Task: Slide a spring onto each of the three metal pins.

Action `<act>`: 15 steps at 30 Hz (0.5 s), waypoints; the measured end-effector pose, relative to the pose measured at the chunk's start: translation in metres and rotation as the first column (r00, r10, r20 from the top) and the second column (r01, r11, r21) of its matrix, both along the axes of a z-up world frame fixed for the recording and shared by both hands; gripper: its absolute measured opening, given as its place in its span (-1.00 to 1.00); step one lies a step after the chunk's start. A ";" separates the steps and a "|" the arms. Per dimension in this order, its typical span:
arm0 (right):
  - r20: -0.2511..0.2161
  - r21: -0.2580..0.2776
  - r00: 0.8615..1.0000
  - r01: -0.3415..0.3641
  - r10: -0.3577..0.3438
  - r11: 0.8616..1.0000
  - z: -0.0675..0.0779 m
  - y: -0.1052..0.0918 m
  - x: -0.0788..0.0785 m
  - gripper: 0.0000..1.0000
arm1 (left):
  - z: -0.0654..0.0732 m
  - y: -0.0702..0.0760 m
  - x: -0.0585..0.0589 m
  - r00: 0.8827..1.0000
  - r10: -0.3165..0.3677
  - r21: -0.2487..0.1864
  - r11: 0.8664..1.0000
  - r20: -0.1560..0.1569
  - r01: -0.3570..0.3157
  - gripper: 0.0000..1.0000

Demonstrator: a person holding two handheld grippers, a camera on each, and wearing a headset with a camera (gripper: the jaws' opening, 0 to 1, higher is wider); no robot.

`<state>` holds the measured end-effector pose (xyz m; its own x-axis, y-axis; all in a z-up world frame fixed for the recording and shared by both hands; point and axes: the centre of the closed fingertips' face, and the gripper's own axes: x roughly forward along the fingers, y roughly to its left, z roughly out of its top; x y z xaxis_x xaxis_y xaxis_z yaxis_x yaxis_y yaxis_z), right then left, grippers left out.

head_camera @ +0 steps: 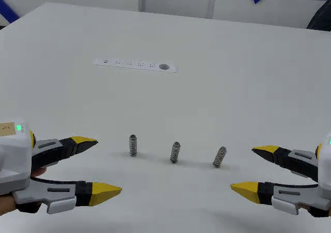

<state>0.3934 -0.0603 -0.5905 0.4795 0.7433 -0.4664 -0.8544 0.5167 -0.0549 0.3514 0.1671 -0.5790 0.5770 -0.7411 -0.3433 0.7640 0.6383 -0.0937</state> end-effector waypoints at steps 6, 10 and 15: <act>0.009 0.015 1.000 0.021 -0.021 1.000 0.001 -0.003 0.002 0.26 | -0.002 0.001 -0.001 1.000 0.005 -0.003 1.000 -0.002 -0.005 0.47; 0.010 0.023 0.999 0.036 -0.037 0.999 0.001 -0.005 0.002 0.27 | -0.002 0.001 -0.001 1.000 0.008 -0.005 1.000 -0.003 -0.009 0.47; 0.004 0.028 0.999 0.049 -0.050 0.998 0.000 -0.007 0.001 0.28 | -0.003 0.000 -0.001 1.000 0.008 -0.008 1.000 -0.004 -0.008 0.46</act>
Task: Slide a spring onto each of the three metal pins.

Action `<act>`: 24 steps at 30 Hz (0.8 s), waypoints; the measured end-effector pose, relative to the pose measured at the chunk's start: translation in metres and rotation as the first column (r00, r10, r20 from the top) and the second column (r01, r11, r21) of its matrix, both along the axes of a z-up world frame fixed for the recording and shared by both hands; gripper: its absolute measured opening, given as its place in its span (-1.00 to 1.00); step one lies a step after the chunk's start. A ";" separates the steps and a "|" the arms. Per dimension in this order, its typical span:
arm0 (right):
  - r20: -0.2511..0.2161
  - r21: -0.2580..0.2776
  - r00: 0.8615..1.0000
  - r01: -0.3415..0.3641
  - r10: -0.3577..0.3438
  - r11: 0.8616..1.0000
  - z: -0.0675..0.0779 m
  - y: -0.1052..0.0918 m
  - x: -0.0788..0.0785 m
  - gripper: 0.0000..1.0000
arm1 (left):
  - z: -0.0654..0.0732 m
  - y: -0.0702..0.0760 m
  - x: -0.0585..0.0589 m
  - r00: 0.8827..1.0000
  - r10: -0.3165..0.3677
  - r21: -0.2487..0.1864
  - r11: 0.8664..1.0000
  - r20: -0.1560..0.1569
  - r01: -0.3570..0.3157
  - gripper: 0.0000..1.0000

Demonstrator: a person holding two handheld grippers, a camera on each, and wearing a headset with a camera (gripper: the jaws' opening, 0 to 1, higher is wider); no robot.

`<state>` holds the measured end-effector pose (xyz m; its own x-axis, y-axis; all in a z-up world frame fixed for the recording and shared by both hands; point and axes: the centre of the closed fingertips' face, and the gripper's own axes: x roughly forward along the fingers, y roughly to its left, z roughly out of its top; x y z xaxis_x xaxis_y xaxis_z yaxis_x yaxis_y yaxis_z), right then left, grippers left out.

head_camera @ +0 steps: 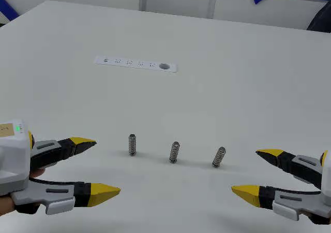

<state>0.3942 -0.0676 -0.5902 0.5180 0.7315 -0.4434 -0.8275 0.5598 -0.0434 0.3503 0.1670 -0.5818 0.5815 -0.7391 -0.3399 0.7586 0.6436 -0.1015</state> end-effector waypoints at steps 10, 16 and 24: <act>0.004 0.003 1.000 0.008 -0.008 1.000 0.001 0.000 0.000 0.28 | -0.001 -0.001 0.001 1.000 -0.005 -0.002 1.000 -0.003 0.005 0.46; 0.002 0.002 1.000 0.009 -0.009 1.000 0.002 0.000 -0.001 0.28 | -0.003 -0.002 0.001 1.000 -0.009 -0.003 1.000 -0.006 0.009 0.46; -0.007 -0.005 1.000 0.010 -0.010 1.000 -0.001 0.000 -0.002 0.28 | -0.004 -0.002 0.001 1.000 -0.012 -0.002 1.000 -0.009 0.012 0.46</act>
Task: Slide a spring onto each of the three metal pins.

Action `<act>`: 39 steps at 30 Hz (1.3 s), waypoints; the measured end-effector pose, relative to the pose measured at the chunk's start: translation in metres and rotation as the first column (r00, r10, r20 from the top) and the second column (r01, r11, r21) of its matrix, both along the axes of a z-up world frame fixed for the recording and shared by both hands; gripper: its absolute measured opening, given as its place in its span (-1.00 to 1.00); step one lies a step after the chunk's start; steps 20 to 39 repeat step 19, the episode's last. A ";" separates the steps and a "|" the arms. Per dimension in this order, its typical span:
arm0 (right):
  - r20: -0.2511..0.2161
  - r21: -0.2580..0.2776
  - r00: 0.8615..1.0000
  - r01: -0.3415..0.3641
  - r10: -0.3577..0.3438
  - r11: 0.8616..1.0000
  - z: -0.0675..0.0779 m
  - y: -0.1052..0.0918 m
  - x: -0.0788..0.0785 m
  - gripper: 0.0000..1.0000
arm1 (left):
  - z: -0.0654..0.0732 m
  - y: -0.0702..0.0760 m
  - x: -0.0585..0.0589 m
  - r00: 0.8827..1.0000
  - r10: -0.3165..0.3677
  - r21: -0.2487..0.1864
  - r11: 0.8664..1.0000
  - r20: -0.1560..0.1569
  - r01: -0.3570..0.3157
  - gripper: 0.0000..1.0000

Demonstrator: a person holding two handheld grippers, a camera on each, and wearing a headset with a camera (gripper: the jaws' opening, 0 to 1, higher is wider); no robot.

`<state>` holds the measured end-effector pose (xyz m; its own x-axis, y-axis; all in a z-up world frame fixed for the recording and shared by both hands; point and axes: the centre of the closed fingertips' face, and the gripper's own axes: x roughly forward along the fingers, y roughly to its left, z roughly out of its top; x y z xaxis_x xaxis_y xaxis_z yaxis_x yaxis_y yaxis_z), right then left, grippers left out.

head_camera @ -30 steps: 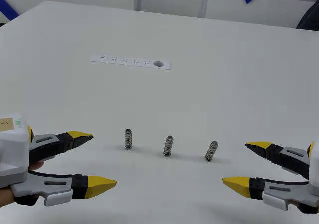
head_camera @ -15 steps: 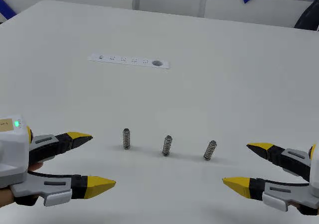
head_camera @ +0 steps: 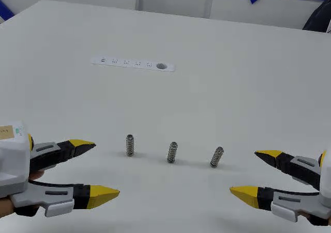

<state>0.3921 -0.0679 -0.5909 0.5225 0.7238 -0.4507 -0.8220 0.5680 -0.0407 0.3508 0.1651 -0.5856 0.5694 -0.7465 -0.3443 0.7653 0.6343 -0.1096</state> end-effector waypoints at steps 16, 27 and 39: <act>-0.003 -0.002 1.000 0.007 -0.007 1.000 0.001 -0.002 0.002 0.28 | 0.001 0.000 0.000 1.000 -0.002 0.006 1.000 -0.001 0.002 0.46; -0.002 0.000 1.000 0.007 -0.007 1.000 0.001 -0.002 0.002 0.28 | 0.001 0.000 0.000 1.000 -0.001 0.006 1.000 0.000 0.001 0.46; -0.002 0.000 1.000 0.007 -0.007 1.000 0.001 -0.002 0.002 0.28 | 0.001 0.000 0.000 1.000 -0.001 0.006 1.000 0.000 0.001 0.46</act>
